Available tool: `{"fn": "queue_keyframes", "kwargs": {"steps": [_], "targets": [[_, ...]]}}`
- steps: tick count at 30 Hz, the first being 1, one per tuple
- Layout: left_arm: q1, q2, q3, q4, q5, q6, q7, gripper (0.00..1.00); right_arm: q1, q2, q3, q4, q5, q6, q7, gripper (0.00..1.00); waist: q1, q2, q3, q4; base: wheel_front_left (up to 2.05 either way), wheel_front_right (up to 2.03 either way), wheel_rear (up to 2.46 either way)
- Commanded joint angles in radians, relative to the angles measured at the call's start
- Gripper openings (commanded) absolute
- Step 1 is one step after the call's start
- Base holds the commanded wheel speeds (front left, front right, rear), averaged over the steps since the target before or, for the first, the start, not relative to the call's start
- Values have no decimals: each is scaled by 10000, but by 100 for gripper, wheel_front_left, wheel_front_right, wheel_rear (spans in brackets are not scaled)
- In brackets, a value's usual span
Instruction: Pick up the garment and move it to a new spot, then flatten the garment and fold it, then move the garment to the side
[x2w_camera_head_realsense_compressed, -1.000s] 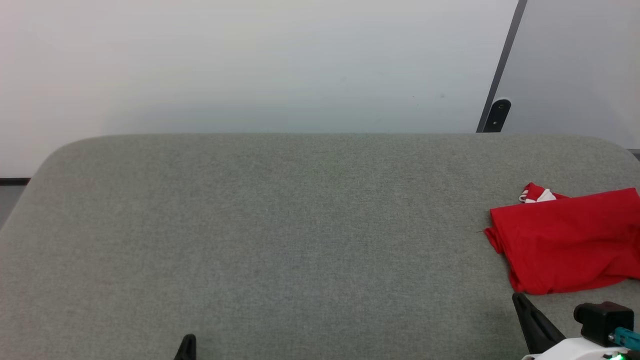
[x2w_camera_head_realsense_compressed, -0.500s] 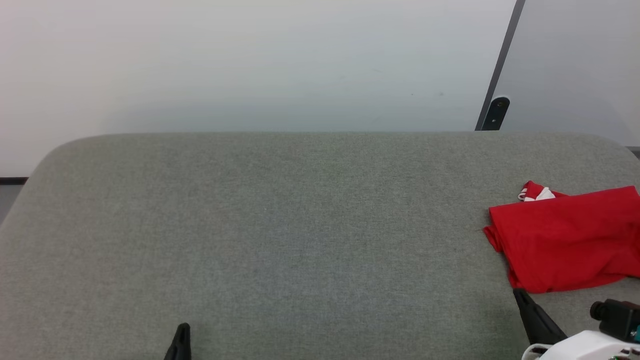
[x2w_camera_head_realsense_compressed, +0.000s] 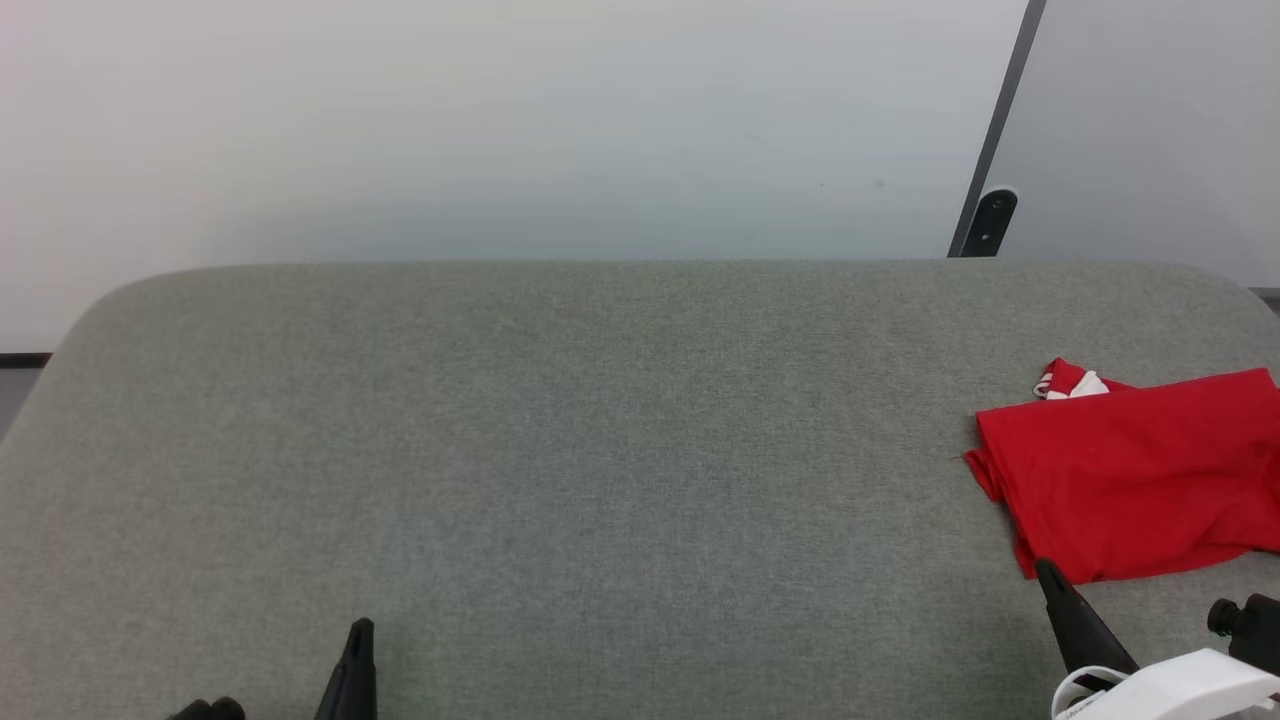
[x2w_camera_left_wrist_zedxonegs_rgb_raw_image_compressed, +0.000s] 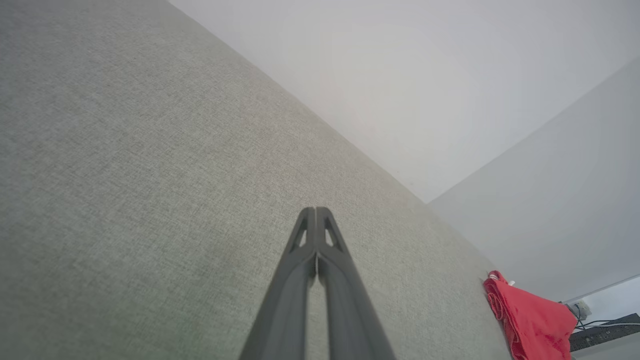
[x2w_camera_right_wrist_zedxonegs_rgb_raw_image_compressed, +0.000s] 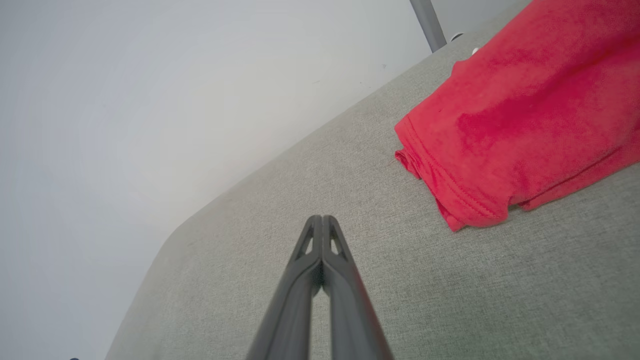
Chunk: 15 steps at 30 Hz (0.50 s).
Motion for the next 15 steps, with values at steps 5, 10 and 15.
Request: {"fn": "queue_keyframes", "kwargs": {"steps": [5,10,15], "targets": [[-386,5,117,-7,-899,-63,231,0,-408,45,-134,51,872,-3,-70,0,0,-1,19,-16,0,0,0],[-551,-17,172,62,-1532,-83,406,0,-523,83,-192,173,1477,-3,-90,0,0,-1,37,-30,0,0,0],[-683,-33,214,118,-2015,-92,534,0,-582,117,-239,269,1949,-4,-99,0,0,-1,51,-42,0,0,0]]}}
